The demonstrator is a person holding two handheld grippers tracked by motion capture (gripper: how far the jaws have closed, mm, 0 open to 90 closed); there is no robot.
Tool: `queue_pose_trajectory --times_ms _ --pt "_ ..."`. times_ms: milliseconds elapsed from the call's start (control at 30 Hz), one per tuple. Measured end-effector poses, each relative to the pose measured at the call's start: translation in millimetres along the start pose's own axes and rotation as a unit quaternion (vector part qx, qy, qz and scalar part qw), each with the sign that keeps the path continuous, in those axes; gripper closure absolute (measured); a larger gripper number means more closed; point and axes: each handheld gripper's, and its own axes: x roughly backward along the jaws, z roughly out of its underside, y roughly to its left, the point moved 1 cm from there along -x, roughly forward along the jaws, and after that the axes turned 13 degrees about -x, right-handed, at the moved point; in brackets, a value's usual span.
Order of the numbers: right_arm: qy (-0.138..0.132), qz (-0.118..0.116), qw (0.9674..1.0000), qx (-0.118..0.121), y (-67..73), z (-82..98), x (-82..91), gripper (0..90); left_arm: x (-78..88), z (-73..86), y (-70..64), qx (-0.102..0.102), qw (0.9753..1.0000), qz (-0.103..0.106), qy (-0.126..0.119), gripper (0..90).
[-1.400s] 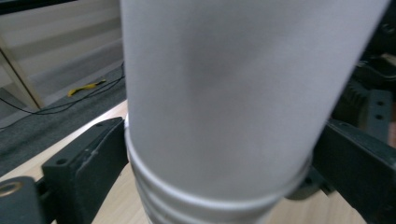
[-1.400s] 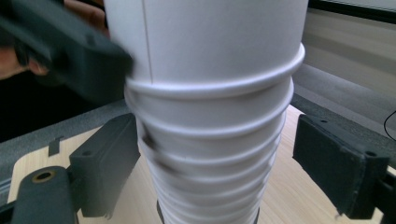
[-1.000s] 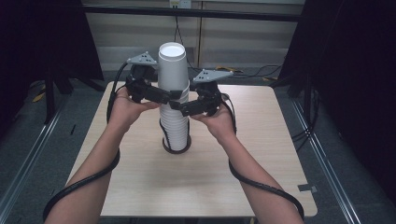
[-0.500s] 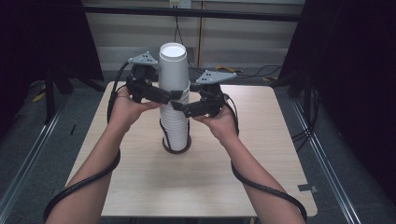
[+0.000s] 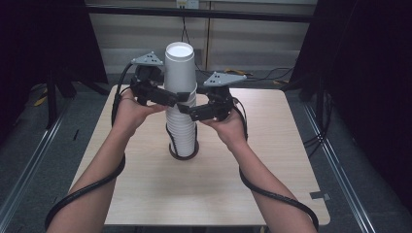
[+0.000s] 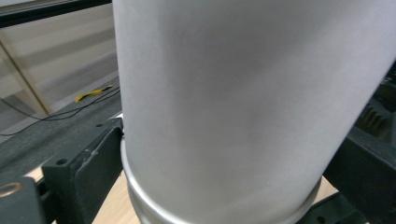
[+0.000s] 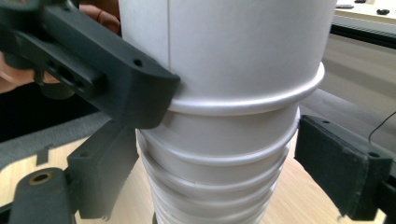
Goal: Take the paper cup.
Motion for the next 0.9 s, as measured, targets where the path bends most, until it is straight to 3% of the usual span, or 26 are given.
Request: queue_pose_trajectory --times_ms 167,300,400,567,733,867,900 --pt "0.000 0.001 1.0000 0.005 0.3 -0.8 0.3 17.2 4.6 -0.6 2.4 0.006 0.9998 -0.006 -0.019 4.8" --pt "0.001 0.000 1.0000 0.008 -0.3 -0.4 1.1 17.5 5.5 -3.8 1.9 0.000 1.0000 -0.008 -0.003 5.2" --pt "0.002 0.002 1.0000 0.008 -0.1 -0.3 1.5 17.3 7.1 -4.5 2.6 0.002 1.0000 -0.006 -0.008 5.6" --pt "0.007 0.003 0.9999 0.008 -0.6 1.8 1.4 15.5 12.3 -8.8 3.6 0.013 0.9996 0.001 -0.023 7.5" --pt "0.009 0.003 0.9999 0.007 -2.0 3.2 1.7 15.1 18.7 -13.0 4.9 0.016 0.9992 0.006 -0.036 9.1" --pt "0.009 0.005 0.9999 0.007 -3.7 3.3 2.2 14.7 20.8 -14.3 4.9 0.007 0.9994 0.003 -0.035 10.6" --pt "0.009 0.005 0.9999 0.006 -4.2 3.7 2.6 14.7 22.2 -13.5 5.9 0.011 0.9989 0.003 -0.044 11.2"
